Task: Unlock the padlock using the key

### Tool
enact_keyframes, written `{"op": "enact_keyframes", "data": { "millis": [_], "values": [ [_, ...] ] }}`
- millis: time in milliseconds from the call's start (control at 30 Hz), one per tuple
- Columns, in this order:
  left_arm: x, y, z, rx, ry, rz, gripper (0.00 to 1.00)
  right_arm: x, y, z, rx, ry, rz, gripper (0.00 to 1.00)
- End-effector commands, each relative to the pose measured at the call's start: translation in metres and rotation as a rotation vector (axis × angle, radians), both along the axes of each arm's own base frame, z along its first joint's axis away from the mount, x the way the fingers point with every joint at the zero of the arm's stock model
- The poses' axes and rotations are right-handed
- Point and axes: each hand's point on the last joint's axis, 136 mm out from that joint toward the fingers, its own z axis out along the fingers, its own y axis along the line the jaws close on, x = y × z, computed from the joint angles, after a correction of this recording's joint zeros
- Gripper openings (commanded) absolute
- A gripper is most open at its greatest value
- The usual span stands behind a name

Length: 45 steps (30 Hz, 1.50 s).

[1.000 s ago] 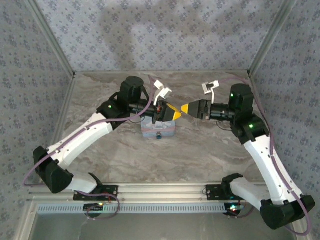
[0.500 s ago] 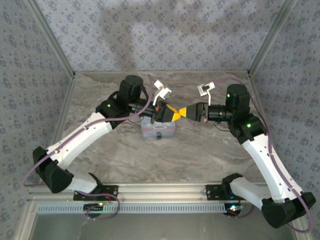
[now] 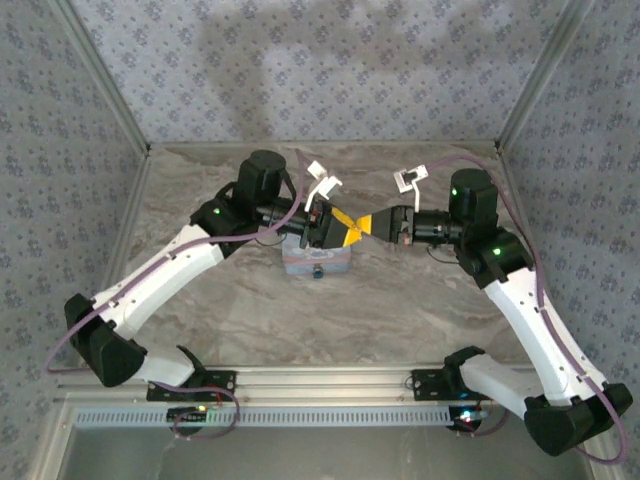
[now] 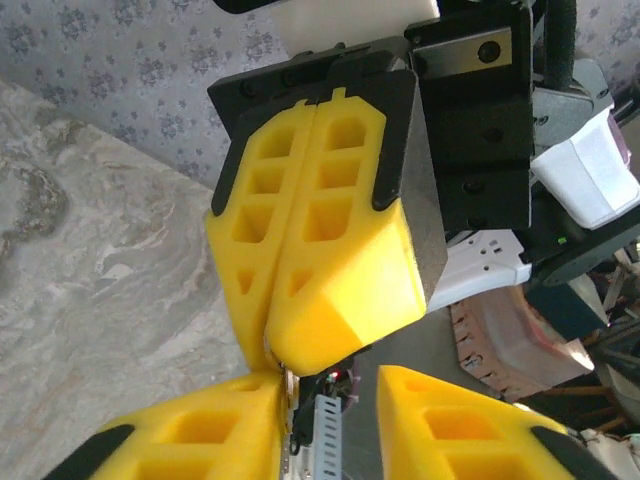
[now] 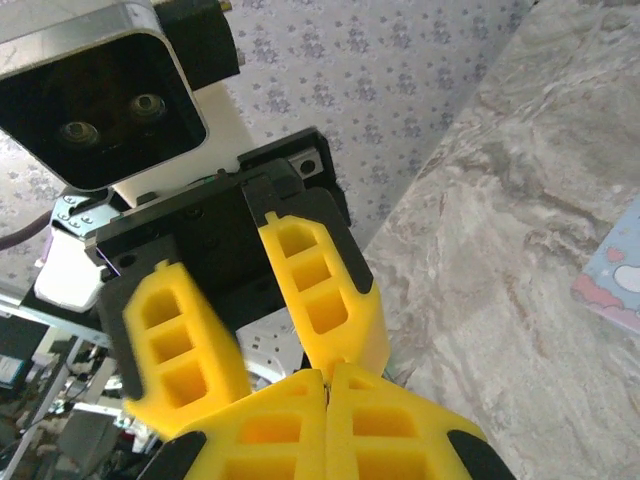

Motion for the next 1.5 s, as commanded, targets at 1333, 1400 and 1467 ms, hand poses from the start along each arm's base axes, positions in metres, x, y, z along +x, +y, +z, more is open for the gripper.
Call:
{"op": "enact_keyframes", "data": {
  "millis": [1333,1400,1467],
  "values": [
    [0.003,0.010,0.020,-0.102,-0.048,0.046,0.02,0.000,-0.010,0.031,0.094,-0.093,-0.067,0.00],
    [0.003,0.011,0.020,-0.103,-0.055,0.046,0.00,0.000,-0.010,0.030,0.090,-0.092,-0.069,0.00],
    [0.002,0.012,0.022,-0.102,-0.065,0.046,0.00,0.001,-0.011,0.027,0.086,-0.088,-0.070,0.00]
  ]
}}
